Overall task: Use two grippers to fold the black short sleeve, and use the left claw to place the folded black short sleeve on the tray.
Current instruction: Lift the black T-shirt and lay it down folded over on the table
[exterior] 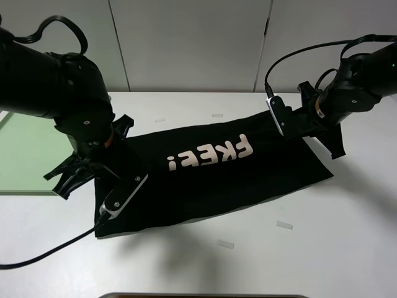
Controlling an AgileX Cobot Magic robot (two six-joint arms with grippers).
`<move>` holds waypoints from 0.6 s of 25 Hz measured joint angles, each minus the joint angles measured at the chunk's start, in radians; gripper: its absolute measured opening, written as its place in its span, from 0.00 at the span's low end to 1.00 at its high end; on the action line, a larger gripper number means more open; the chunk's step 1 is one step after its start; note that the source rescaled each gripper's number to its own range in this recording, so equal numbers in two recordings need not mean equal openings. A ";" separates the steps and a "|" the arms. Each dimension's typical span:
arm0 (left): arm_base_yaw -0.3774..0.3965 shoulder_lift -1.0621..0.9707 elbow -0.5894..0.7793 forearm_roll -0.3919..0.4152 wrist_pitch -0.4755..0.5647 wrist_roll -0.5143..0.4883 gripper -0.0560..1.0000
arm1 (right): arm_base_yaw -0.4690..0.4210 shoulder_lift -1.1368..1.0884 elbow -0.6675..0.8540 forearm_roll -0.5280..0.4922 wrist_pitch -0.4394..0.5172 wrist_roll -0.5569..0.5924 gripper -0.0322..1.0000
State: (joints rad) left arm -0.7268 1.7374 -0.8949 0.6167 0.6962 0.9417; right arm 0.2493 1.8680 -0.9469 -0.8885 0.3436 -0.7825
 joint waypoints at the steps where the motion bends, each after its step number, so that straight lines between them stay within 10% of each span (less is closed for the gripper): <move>1: -0.009 0.000 0.000 -0.015 0.012 0.010 0.08 | 0.000 0.000 0.009 0.002 0.003 -0.015 0.08; 11: -0.030 0.000 0.000 -0.166 0.066 0.046 0.08 | 0.000 0.000 0.083 0.045 -0.004 -0.096 0.10; 15: -0.030 0.000 0.000 -0.188 0.103 0.067 0.32 | -0.003 0.000 0.083 0.155 -0.004 -0.099 0.53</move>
State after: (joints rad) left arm -0.7565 1.7374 -0.8949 0.4289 0.7996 1.0083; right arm 0.2462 1.8680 -0.8638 -0.7331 0.3396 -0.8820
